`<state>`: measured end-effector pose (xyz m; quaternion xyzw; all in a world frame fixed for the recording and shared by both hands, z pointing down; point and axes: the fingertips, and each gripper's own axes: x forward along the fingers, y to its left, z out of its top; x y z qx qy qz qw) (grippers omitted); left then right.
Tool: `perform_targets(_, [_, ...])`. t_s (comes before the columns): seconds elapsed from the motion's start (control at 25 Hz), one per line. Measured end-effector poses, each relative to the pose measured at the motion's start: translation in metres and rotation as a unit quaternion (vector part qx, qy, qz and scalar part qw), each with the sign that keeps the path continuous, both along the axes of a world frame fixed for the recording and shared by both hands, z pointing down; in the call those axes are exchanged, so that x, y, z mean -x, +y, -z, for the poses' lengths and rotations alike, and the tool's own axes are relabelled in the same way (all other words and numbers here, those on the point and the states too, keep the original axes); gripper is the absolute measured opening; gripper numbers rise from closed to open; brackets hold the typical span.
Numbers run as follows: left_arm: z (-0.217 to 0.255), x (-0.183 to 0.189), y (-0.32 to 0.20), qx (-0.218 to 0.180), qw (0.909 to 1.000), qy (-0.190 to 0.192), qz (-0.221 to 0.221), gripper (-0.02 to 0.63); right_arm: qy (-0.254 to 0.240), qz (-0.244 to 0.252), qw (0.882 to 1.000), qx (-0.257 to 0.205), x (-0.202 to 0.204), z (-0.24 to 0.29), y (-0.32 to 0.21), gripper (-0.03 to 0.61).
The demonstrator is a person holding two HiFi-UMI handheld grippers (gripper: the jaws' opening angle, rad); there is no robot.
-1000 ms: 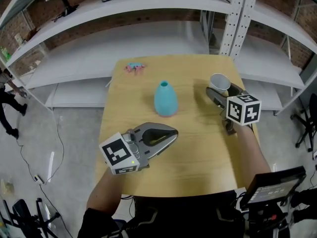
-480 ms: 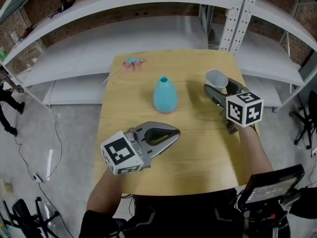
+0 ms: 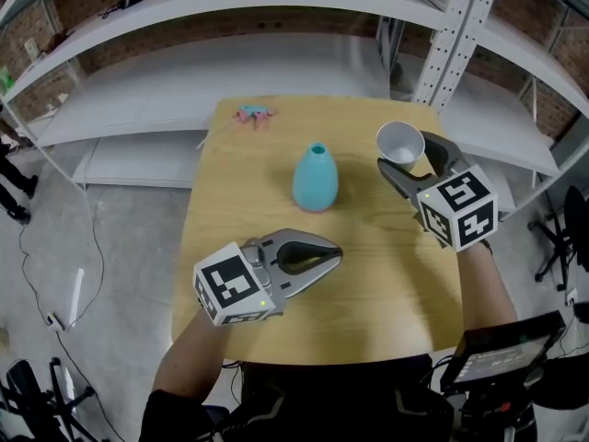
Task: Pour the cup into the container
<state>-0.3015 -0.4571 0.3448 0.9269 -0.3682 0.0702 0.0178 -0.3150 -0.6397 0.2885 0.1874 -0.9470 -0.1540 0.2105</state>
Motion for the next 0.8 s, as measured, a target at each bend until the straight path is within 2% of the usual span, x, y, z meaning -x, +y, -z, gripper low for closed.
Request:
perform_targets(0.28, [0.000, 0.002, -0.001, 0.001, 0.9999, 0.001, 0.011, 0.002, 0.063, 0.032, 0.993, -0.092, 0.024, 0.033, 0.025, 0.310])
perform_targets(0.6, [-0.001, -0.001, 0.003, 0.001, 1.0000, -0.001, -0.006, 0.002, 0.108, 0.066, 0.982, -0.141, 0.055, 0.043, 0.048, 0.310])
perform_targets(0.8, [-0.001, -0.005, 0.008, -0.001, 0.9996, -0.004, -0.027, 0.002, 0.145, 0.073, 0.971, -0.178, 0.064, 0.038, 0.053, 0.310])
